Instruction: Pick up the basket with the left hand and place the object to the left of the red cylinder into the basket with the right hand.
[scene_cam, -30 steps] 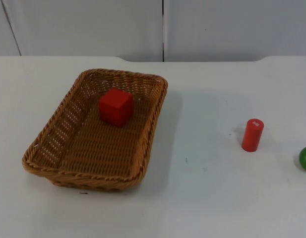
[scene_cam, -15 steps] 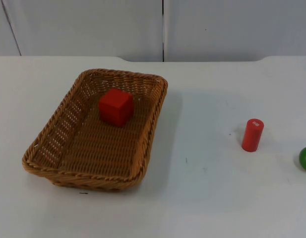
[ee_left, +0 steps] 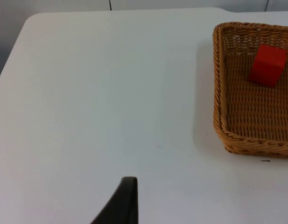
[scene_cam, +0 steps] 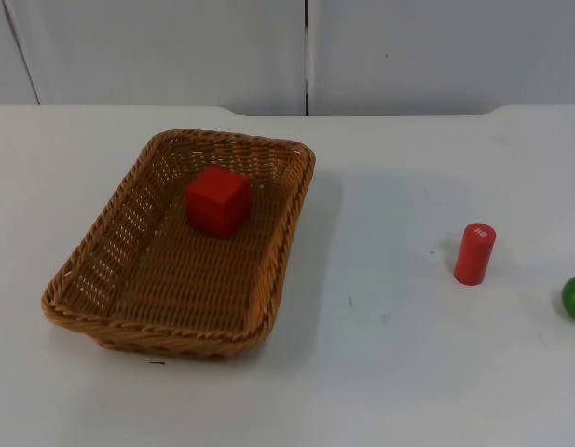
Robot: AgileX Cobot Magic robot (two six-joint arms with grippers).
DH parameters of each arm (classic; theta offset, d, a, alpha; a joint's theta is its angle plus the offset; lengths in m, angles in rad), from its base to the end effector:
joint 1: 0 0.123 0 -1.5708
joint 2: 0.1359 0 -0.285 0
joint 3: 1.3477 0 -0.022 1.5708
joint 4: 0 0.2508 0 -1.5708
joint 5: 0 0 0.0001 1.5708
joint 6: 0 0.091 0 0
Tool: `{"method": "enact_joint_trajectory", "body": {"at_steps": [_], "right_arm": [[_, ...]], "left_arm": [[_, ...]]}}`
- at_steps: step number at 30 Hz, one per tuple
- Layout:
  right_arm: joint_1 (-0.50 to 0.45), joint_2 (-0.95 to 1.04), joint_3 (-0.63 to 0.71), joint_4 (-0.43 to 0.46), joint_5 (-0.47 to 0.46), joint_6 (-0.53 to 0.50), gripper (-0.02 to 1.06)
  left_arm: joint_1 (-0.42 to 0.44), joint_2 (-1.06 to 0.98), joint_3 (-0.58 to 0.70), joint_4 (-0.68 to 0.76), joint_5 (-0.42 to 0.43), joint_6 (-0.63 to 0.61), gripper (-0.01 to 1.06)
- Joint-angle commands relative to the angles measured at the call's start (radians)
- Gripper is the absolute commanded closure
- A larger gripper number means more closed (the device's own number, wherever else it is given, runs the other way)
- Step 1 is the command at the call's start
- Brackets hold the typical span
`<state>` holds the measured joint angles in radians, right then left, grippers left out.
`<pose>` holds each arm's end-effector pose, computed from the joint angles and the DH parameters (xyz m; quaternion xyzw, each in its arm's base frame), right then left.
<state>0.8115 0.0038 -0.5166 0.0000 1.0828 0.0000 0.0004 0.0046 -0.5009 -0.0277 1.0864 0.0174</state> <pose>-0.0049 -0.0051 0.2801 -0.3377 0.7862 0.2043 0.4755 -0.0053 -0.0022 0.2755 0.0080 0.8607 -0.0093 0.5090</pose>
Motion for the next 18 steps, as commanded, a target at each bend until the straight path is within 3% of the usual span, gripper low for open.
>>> {"method": "enact_joint_trajectory", "body": {"at_steps": [1,18], "right_arm": [[-0.042,-0.004,0.003,0.006,-0.004,0.000,-0.01],[-0.306,-0.004,0.003,0.009,-0.004,0.000,-0.01]], "left_arm": [[0.001,-0.005,0.007,-0.010,-0.011,-0.005,0.00],[0.001,-0.005,0.007,-0.010,-0.011,-0.005,0.00]]}}
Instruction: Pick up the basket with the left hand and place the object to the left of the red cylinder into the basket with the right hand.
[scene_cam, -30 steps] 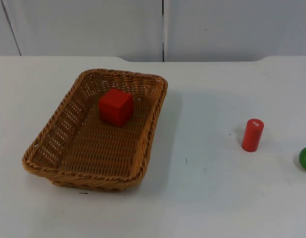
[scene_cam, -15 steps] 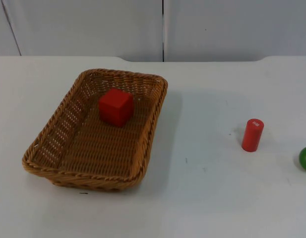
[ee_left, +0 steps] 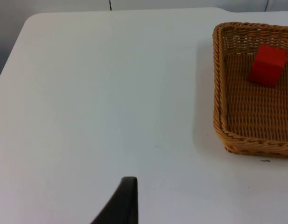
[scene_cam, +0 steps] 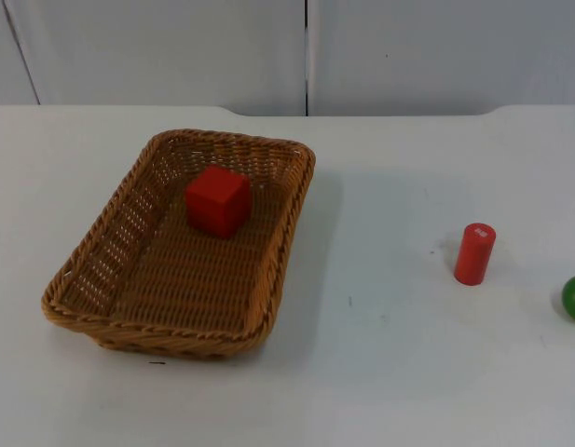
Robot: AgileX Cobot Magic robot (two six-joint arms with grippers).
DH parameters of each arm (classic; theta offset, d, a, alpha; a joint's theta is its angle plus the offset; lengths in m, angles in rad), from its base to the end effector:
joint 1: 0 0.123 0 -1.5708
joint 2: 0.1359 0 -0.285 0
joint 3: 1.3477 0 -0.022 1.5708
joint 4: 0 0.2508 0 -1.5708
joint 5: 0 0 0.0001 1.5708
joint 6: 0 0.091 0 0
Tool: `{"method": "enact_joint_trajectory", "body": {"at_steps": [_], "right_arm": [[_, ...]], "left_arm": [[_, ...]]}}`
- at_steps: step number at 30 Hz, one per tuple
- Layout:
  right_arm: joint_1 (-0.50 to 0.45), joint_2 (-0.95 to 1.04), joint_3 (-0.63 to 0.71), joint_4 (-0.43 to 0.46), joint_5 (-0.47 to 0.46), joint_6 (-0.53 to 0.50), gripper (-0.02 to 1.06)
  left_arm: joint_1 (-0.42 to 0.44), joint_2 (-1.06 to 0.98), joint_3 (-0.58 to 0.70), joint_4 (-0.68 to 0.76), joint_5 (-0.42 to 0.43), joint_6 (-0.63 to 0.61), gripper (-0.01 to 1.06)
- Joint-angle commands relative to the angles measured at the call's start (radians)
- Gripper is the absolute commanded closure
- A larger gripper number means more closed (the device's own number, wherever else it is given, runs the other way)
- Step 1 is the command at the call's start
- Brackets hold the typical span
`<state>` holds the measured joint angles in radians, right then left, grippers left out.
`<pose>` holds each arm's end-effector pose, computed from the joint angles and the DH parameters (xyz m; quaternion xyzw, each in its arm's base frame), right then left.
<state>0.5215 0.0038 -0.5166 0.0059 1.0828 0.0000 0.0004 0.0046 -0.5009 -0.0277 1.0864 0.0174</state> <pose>-0.0064 -0.0031 0.2801 -0.2207 0.8267 0.1363 0.4993 -0.0053 -0.0022 0.2755 0.0080 0.8607 -0.0093 0.5090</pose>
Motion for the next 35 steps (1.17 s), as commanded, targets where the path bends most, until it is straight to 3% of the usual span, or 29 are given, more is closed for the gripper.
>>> {"method": "enact_joint_trajectory", "body": {"at_steps": [1,22,35], "right_arm": [[-0.034,-0.004,0.003,0.003,-0.004,0.000,-0.01],[-0.321,-0.004,0.003,0.003,-0.004,0.008,-0.01],[-0.411,-0.004,0.003,0.001,-0.004,0.008,-0.01]], "left_arm": [[0.001,-0.005,0.007,-0.010,-0.011,-0.005,0.00],[0.001,-0.005,0.007,-0.010,-0.011,-0.005,0.00],[0.001,-0.005,0.007,-0.010,-0.011,-0.005,0.00]]}}
